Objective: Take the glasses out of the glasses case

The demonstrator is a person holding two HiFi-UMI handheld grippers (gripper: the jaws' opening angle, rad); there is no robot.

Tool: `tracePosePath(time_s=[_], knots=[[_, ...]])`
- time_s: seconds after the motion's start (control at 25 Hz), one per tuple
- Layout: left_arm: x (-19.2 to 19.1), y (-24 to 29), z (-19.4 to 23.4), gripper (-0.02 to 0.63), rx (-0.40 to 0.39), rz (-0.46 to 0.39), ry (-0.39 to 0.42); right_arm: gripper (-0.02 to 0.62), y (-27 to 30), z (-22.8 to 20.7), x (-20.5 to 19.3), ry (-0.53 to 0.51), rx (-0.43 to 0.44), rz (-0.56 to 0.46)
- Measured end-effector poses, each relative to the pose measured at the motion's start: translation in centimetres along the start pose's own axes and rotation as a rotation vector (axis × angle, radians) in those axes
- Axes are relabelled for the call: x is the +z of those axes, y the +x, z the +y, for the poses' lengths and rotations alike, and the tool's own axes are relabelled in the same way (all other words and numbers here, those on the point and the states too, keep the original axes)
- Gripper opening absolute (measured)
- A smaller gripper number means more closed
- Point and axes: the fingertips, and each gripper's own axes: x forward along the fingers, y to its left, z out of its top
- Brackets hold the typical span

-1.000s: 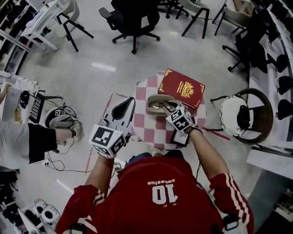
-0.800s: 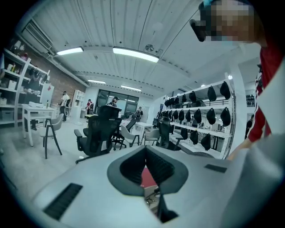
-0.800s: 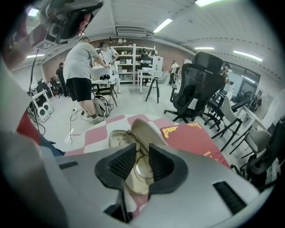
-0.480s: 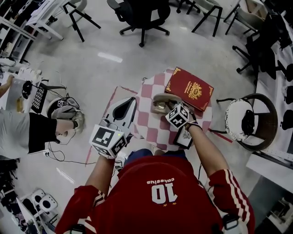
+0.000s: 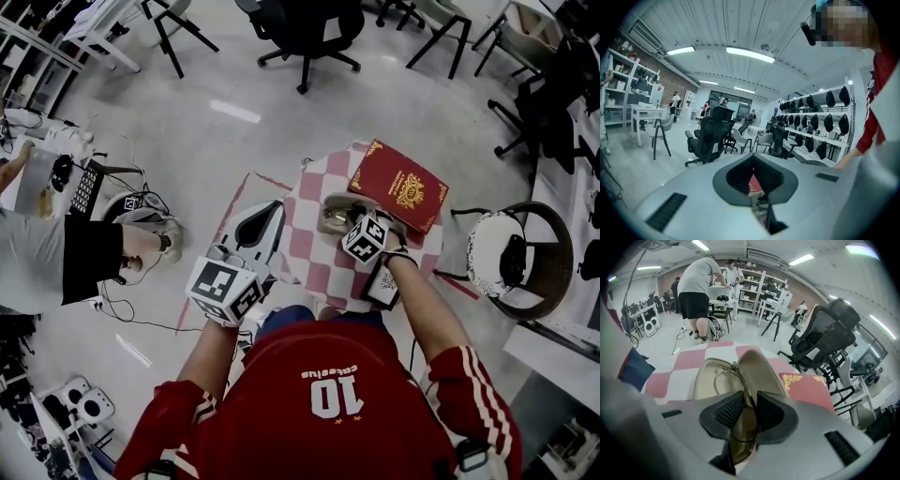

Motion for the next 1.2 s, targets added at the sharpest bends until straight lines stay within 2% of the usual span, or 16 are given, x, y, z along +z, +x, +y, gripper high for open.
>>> tracePosePath(time_s=[0.16, 0.44, 0.68, 1.2], knots=[[0.1, -0.7, 0.5, 0.008, 0.016, -0.001, 0.0, 0.074, 0.2, -0.1, -0.1, -0.037, -0.011, 0.026], [0.3, -2.1, 0.4, 0.008, 0.032, -0.01, 0.008, 0.028, -0.6, -0.3, 0.1, -0.062, 0.026, 0.023], [0.6, -3.0, 0.4, 0.008, 0.035, -0.023, 0.006, 0.025, -1.5, 0.0, 0.1, -0.089, 0.028, 0.006], [1.4, -4.8, -0.5, 0.008, 0.011, -0.05, 0.021, 0.024, -5.4, -0.1, 2.3, -0.105, -0.03, -0.062]])
